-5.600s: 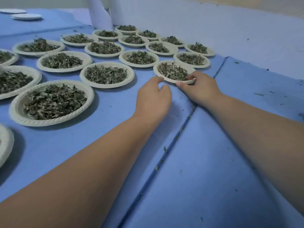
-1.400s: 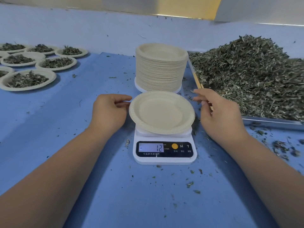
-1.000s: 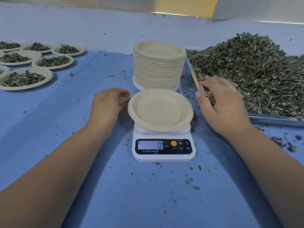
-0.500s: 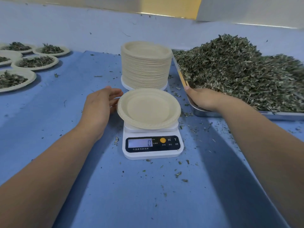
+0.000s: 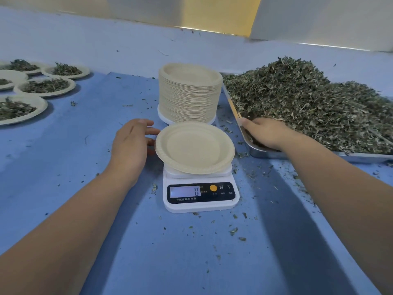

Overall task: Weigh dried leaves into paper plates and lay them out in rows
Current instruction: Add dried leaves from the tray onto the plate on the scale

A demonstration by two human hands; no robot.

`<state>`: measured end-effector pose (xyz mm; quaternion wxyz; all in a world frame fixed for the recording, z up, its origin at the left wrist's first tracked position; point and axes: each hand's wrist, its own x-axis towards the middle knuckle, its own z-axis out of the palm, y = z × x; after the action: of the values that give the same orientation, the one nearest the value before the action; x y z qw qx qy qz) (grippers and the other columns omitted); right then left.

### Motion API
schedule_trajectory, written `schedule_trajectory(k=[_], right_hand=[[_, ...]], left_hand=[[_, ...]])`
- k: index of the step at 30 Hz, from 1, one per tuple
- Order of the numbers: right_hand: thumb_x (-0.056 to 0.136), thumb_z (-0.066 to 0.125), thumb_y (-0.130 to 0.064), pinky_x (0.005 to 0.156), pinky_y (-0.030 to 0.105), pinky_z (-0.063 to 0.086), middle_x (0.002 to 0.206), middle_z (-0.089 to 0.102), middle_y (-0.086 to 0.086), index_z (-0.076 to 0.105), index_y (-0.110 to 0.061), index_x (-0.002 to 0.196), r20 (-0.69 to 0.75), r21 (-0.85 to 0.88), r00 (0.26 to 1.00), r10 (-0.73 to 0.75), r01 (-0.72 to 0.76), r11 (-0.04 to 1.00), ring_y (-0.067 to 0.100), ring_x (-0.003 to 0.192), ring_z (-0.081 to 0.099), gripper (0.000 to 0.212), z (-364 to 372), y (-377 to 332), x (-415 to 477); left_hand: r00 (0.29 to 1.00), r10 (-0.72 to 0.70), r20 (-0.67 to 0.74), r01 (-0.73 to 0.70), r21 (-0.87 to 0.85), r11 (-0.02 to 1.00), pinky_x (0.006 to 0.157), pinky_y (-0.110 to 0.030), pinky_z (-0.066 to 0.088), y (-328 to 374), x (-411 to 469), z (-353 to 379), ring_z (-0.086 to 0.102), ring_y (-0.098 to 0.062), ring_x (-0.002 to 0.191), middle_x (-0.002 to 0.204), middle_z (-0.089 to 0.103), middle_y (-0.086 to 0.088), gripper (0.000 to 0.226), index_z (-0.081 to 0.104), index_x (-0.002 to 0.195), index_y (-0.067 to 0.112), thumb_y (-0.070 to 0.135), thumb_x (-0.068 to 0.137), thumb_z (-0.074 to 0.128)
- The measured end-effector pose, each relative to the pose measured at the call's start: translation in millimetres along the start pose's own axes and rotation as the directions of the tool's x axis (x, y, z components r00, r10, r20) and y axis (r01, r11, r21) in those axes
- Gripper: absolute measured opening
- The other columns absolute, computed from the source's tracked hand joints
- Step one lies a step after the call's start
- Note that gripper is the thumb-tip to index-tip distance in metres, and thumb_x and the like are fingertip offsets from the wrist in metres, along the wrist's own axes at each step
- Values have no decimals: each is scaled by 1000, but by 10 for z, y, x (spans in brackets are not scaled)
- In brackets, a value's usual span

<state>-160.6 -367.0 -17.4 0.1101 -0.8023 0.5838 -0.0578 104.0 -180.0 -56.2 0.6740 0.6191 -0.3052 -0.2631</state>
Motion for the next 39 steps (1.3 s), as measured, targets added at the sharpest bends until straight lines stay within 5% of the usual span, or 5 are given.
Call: schedule_trajectory(k=[11, 16, 21, 29, 39], right_hand=[[98, 52, -44, 48, 28, 27, 48, 32, 0, 37, -17, 55, -272, 12, 942, -197, 208, 978, 20, 46, 30, 53, 63, 30, -241], [93, 41, -68, 69, 37, 51, 93, 70, 8, 65, -18, 101, -232, 23, 972, -42, 49, 999, 26, 83, 63, 55, -28, 32, -321], [78, 7, -94, 102, 49, 40, 153, 45, 12, 31, -23, 156, 35, -85, 997, 67, -64, 994, 37, 136, 45, 108, 37, -143, -368], [106, 24, -56, 65, 36, 45, 73, 59, 9, 55, -11, 75, -45, -27, 998, -42, 41, 999, 28, 69, 55, 63, 107, -200, -231], [106, 37, -38, 55, 31, 35, 65, 54, 10, 50, -10, 68, -233, 87, 972, -25, 46, 995, 28, 60, 48, 49, 102, -37, -196]], left_hand=[[1000, 25, 17, -26, 38, 999, 68, -29, 51, -14, -4, 13, 70, -14, 79, 104, 75, 1, 22, 59, 115, 28, 27, 106, 39], [999, 31, 18, -31, 56, 998, 69, -31, 52, -13, -4, 29, 69, -13, 77, 100, 76, 5, 20, 60, 104, 32, 27, 105, 40], [999, 33, 20, -34, 65, 997, 65, -26, 51, -23, -1, 21, 66, -5, 68, 99, 75, 6, 20, 59, 106, 32, 28, 104, 40], [999, 29, 19, -30, 58, 998, 62, -21, 50, -30, 5, 24, 68, -6, 71, 99, 75, 5, 19, 59, 109, 29, 27, 105, 40], [998, 39, 41, -43, 96, 994, 74, -34, 55, -45, 7, 10, 70, -19, 89, 103, 74, 5, 20, 60, 105, 32, 29, 104, 40]])
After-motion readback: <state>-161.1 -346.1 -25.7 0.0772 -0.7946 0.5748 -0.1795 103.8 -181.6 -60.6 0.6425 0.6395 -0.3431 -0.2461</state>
